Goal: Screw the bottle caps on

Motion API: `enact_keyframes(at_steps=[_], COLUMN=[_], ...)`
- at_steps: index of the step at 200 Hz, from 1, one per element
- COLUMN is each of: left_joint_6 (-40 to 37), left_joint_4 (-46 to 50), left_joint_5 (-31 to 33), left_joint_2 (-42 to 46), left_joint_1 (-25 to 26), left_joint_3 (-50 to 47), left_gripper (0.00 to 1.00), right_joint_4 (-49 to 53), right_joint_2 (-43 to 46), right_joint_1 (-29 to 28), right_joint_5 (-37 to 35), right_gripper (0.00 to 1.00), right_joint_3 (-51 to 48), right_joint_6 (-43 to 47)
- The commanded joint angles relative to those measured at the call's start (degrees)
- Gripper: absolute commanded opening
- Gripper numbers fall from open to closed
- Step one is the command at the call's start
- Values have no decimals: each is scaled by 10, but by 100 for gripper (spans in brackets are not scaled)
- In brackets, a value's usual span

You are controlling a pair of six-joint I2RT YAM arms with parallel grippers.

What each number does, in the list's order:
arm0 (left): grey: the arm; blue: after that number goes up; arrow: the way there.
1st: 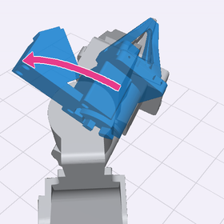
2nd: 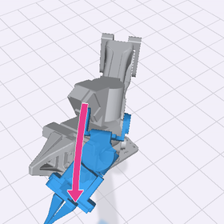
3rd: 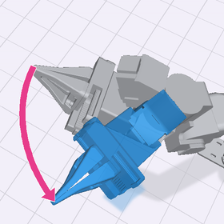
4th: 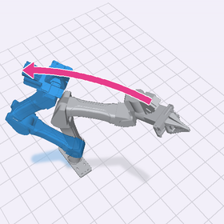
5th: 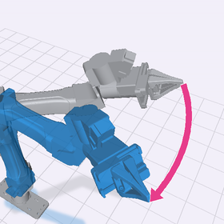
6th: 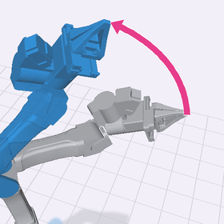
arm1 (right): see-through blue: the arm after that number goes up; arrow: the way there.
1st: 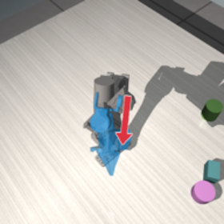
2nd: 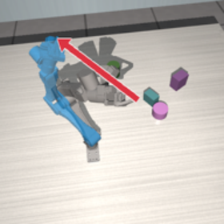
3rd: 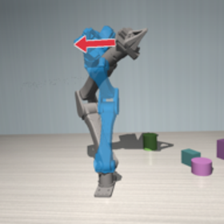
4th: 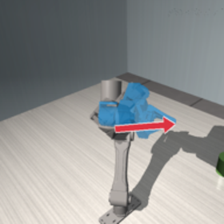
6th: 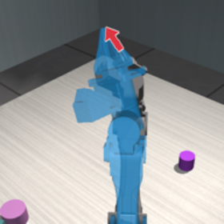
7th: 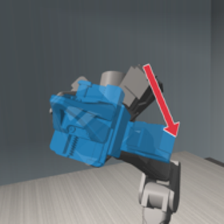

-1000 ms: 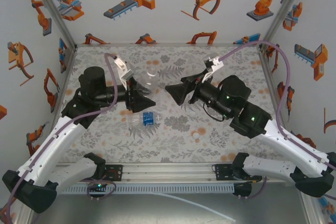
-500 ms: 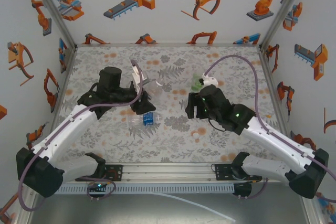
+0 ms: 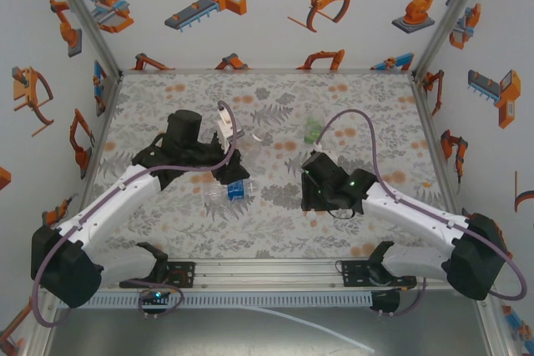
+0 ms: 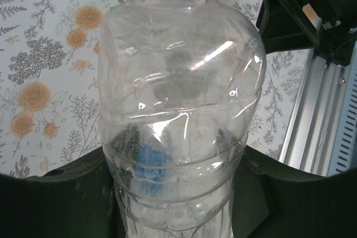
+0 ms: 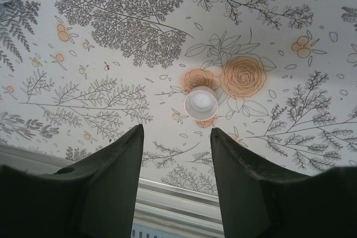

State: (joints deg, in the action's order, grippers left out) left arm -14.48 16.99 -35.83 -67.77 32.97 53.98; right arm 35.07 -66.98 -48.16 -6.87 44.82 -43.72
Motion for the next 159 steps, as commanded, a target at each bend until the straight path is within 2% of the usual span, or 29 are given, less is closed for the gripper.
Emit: enact_keyframes(at_steps=[1,56,159], left_joint_6=[-7,-11,-14], left_joint_4=[-18,-10,7], left_joint_5=[9,23,33], left_joint_2=[-2,-10,-18], left_joint_1=[4,16,17], left_joint_3=[-5,0,11], left_gripper=[0,0,0], right_joint_4=[-36,-66,-74], right_joint_2=[-11,-31,-52], right_joint_1=[2,2,2], right_joint_5=[-4,-7,-10], right_gripper=[47,42,42], right_joint_3=[-20,-50,-68], right_joint_6=[-26,-45,-52])
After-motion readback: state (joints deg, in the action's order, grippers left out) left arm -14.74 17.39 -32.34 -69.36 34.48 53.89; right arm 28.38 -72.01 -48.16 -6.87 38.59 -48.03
